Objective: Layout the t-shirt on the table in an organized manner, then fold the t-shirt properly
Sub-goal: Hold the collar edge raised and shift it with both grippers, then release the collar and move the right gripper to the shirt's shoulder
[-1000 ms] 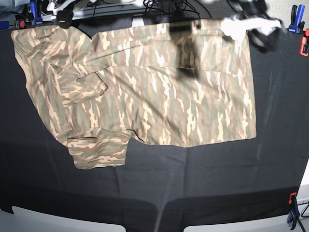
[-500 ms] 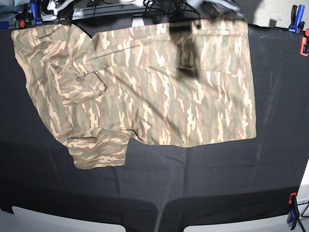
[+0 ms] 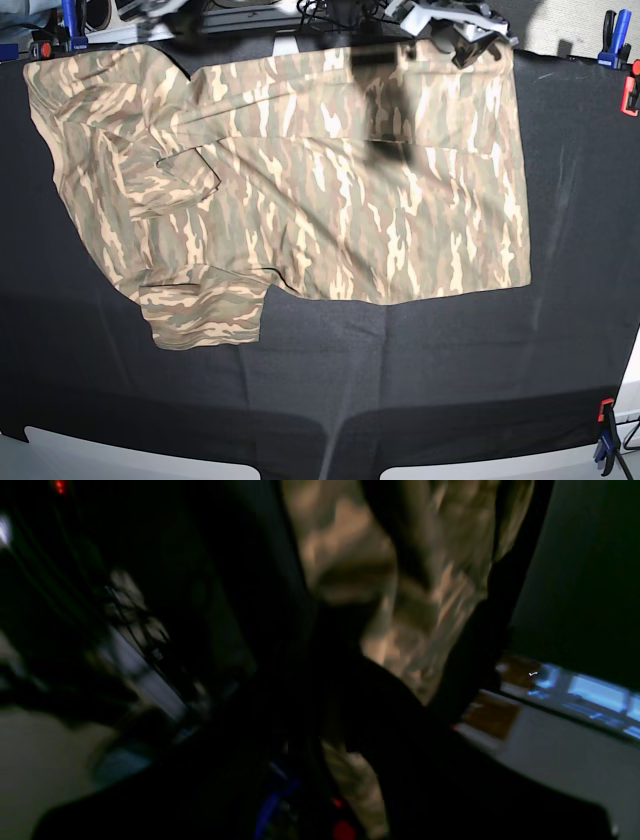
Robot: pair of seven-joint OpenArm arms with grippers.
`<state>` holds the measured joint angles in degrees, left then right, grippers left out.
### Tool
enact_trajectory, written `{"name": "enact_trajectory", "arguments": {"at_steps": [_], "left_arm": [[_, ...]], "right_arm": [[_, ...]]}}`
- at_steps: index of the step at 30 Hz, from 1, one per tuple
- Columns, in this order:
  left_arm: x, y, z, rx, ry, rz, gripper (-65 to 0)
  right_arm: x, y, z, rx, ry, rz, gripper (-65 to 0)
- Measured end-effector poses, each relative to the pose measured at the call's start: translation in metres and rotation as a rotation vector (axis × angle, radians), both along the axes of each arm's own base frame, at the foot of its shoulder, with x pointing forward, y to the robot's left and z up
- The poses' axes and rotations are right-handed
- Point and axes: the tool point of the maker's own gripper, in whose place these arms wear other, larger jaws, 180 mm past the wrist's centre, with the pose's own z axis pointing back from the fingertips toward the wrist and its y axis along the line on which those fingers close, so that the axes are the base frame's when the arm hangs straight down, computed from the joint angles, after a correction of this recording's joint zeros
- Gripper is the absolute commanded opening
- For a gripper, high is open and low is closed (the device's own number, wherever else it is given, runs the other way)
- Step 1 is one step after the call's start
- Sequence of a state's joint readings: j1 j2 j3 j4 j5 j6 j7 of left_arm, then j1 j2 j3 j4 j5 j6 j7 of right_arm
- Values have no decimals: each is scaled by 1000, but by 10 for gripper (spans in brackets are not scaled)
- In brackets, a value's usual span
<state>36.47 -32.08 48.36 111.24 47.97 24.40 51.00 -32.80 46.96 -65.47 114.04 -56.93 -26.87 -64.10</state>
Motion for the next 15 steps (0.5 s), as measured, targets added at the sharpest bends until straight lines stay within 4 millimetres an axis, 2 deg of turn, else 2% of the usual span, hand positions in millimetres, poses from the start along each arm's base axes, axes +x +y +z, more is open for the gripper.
{"name": "enact_trajectory", "arguments": {"at_steps": [3,9,13,15], "left_arm": [[-1,2,-1,6,7,8,-420],[-13,19,-9,61,73,40,-420],[-15,27,-10,83,77,22,-420],[-11,21,-9,63,56,4,-420]], "right_arm": [[8,14,4,57,-28,-47,-545],[27,22,12,107,-84,-135,-545],[59,5,24,91,-194,-264,-545],[74,-8,31,83,-250,-344,-545]]}}
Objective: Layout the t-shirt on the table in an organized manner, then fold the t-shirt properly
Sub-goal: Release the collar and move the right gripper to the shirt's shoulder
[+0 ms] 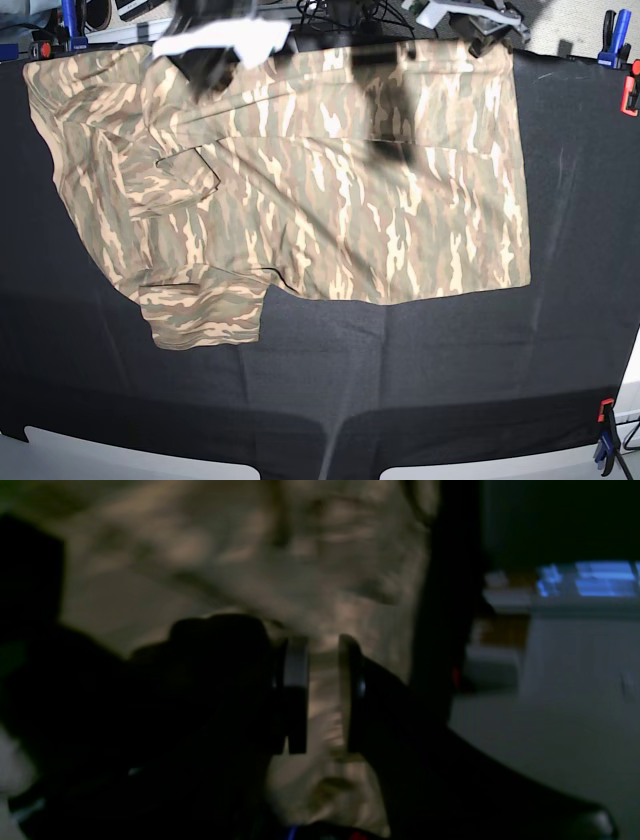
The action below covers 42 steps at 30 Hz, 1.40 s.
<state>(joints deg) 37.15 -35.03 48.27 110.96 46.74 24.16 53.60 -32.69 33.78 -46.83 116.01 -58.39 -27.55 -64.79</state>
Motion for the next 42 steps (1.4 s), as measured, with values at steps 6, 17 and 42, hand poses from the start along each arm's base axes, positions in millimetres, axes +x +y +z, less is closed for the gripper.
{"name": "enact_trajectory", "arguments": {"at_steps": [6,17,42], "left_arm": [[2,4,-15,47,-14,-57,-420],[2,34,-17,224,-81,-31,-420],[12,55,-7,316,-132,-9,-650]], "right_arm": [[20,-51,4,24,-35,-271,-545],[28,-93,-11,166,62,-414,-545],[26,-83,-27,273,158,-392,-546]]}}
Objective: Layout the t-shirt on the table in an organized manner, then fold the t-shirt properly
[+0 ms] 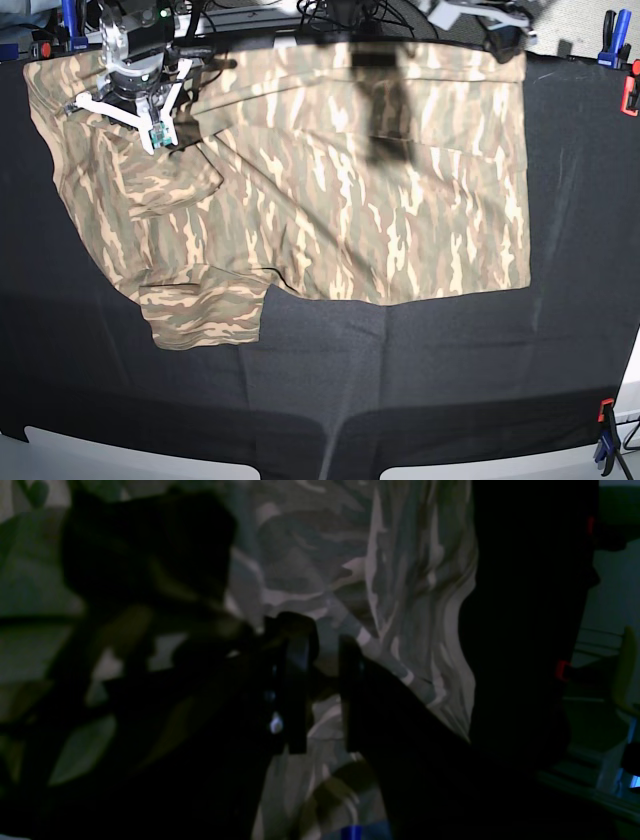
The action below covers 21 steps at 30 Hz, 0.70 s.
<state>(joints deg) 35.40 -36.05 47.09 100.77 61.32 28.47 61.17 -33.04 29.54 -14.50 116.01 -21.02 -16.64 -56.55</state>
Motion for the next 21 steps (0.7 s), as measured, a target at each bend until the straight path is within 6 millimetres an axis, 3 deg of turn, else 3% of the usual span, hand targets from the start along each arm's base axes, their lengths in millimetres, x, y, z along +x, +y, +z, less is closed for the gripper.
{"name": "enact_trajectory", "arguments": {"at_steps": [8,21], "left_arm": [[15,36,-1,7,-5,133,-650],[9,41,-3,17,13,200,-650]], "right_arm": [[1,-3,1,-13,2,11,-546],[3,-4,3,-16,-9,23,-546]]}}
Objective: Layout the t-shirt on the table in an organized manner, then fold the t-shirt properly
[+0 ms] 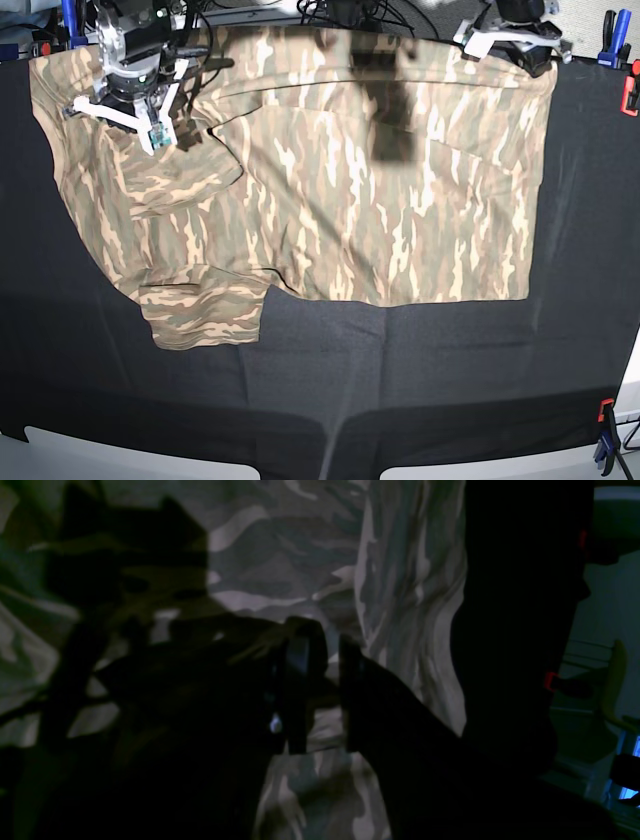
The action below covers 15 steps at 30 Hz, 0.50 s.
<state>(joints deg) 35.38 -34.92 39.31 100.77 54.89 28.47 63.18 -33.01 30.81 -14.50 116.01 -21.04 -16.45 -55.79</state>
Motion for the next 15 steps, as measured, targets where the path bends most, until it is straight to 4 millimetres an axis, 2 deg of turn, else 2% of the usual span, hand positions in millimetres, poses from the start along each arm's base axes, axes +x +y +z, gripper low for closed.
{"name": "enact_trajectory", "arguments": {"at_steps": [2,5,7,11,15], "left_arm": [[-3,4,0,17,8,32,-645],[-6,8,5,50,-3,75,-473],[-3,4,7,55,-22,70,-407],[4,-7,16,69,-75,44,-394],[8,-7,23,102,-111,22,-394]], "right_arm": [[0,0,0,1,0,0,-546],[2,-1,3,-15,-14,10,-546],[7,-6,10,-72,-41,27,-546],[14,-14,22,-164,-84,51,-546],[15,-15,25,-185,-93,57,-546]]}}
